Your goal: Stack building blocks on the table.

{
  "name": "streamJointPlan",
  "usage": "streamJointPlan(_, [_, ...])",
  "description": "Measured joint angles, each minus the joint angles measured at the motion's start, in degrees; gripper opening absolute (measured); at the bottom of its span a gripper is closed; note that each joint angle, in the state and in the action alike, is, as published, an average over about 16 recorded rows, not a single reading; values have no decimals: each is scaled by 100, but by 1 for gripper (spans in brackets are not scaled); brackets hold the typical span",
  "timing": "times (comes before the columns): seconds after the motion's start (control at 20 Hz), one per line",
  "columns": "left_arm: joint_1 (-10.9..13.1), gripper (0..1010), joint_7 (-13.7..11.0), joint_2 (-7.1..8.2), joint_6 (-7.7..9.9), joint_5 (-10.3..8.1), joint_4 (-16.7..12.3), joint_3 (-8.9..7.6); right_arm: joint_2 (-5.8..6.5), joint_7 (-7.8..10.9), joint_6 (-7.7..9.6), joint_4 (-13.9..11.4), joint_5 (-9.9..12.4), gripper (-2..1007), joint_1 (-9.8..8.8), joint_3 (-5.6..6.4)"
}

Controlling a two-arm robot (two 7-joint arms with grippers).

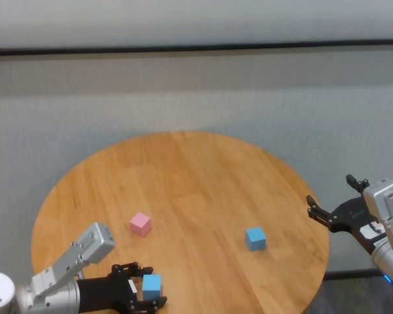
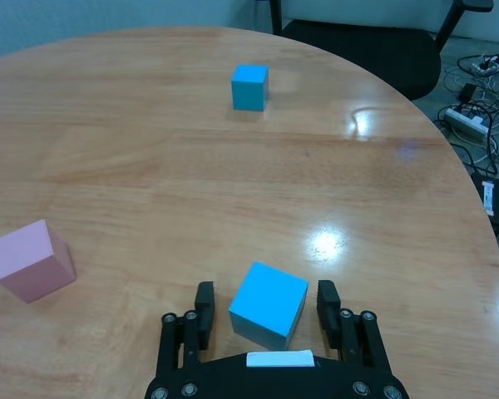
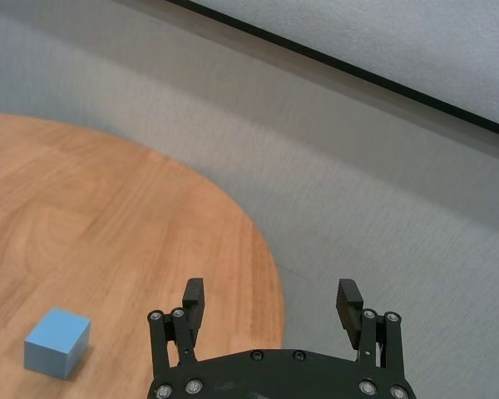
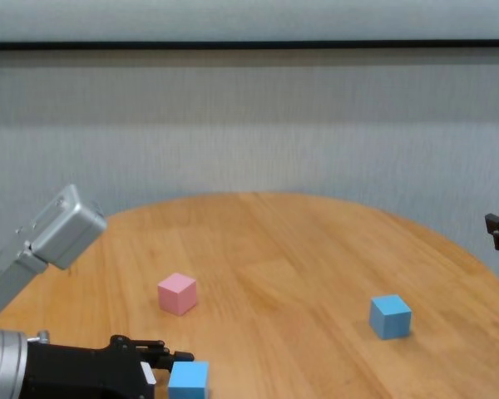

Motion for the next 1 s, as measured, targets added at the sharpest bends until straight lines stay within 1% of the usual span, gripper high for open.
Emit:
streamJointPlan(0.3, [20, 635, 42, 15, 2, 13, -49, -5, 0, 0, 0, 0, 0, 1001, 0, 0])
streamJointPlan(0.6, [84, 480, 137, 62, 42, 10, -205, -55, 0, 0, 0, 0, 0, 1001, 0, 0])
streamJointPlan(0.8, [136, 423, 226, 100, 86, 1, -339, -105, 0, 0, 0, 0, 0, 1001, 0, 0])
streamJointPlan(1.0, [171, 402, 357, 118, 168, 2, -483, -167, 0, 0, 0, 0, 0, 1001, 0, 0])
